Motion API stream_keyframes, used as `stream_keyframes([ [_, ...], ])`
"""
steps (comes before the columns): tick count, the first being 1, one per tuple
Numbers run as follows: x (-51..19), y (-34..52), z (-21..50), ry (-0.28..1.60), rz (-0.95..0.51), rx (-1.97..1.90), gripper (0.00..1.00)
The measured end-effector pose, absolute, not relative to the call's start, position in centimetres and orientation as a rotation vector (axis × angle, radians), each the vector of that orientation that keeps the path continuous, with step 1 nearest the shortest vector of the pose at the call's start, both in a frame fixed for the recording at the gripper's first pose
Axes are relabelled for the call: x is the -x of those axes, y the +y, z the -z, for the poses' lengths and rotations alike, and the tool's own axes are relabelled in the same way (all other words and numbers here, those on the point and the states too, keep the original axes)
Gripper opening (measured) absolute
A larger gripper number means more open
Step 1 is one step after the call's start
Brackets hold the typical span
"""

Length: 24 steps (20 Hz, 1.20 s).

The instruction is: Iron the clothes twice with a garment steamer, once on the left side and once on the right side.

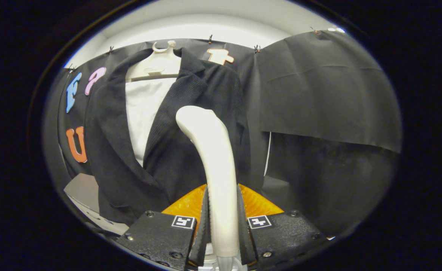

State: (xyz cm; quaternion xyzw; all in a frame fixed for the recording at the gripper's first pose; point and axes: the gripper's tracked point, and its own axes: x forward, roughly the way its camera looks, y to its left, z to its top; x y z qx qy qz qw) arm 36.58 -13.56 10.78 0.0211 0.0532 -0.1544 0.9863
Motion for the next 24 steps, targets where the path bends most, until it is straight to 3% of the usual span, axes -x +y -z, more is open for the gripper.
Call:
stream_keyframes([
  [24, -34.8, -10.8, 1.3, 0.272, 0.329, 0.052, 0.38],
])
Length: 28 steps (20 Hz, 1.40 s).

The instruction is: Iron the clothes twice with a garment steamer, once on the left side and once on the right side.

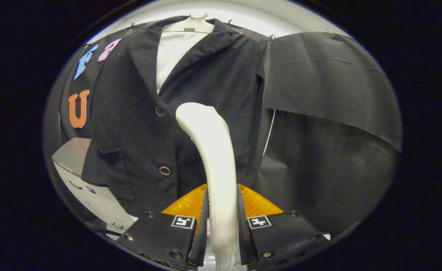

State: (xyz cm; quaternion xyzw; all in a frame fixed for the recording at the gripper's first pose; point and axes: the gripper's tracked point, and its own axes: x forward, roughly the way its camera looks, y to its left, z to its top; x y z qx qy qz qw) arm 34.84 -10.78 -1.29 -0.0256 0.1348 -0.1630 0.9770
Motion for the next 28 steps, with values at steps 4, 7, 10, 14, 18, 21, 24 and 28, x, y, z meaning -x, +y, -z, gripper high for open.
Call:
stream_keyframes([
  [4, -34.5, -10.4, 3.4, 0.300, 0.329, 0.070, 0.38],
  [7, -34.2, -10.1, 5.1, 0.322, 0.327, 0.074, 0.38],
  [10, -33.4, -10.3, 6.3, 0.337, 0.327, 0.086, 0.38],
  [14, -32.6, -10.4, 8.3, 0.377, 0.319, 0.083, 0.38],
  [18, -32.2, -10.7, 10.7, 0.421, 0.320, 0.068, 0.38],
  [21, -31.7, -10.8, 12.5, 0.451, 0.315, 0.069, 0.38],
  [24, -31.1, -10.9, 14.0, 0.482, 0.308, 0.072, 0.38],
  [28, -30.6, -10.9, 15.3, 0.513, 0.303, 0.069, 0.38],
])
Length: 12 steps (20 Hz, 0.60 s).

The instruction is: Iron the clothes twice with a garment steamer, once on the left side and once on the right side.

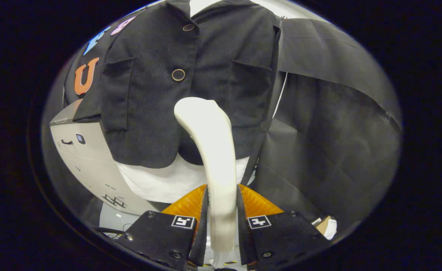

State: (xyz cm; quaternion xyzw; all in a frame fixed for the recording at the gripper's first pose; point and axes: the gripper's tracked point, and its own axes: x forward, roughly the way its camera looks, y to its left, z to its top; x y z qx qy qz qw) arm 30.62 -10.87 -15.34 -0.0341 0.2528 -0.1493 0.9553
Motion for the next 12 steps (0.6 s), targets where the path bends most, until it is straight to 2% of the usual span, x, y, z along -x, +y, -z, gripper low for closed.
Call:
stream_keyframes([
  [12, -30.6, -10.4, 14.4, 0.498, 0.225, 0.018, 0.38],
])
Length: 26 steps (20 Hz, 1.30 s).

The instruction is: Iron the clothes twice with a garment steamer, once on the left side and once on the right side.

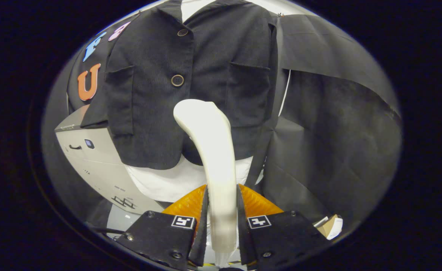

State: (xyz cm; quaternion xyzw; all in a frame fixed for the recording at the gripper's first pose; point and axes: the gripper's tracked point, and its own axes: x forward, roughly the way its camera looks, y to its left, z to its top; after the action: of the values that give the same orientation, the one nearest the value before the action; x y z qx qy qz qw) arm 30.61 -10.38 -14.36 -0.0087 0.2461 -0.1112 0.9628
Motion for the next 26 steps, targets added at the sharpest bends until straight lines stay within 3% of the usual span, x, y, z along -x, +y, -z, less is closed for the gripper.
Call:
stream_keyframes([
  [14, -29.5, -10.3, 13.5, 0.473, 0.131, -0.067, 0.38],
  [26, -15.5, -0.1, 9.4, 0.332, 0.163, -0.069, 0.38],
])
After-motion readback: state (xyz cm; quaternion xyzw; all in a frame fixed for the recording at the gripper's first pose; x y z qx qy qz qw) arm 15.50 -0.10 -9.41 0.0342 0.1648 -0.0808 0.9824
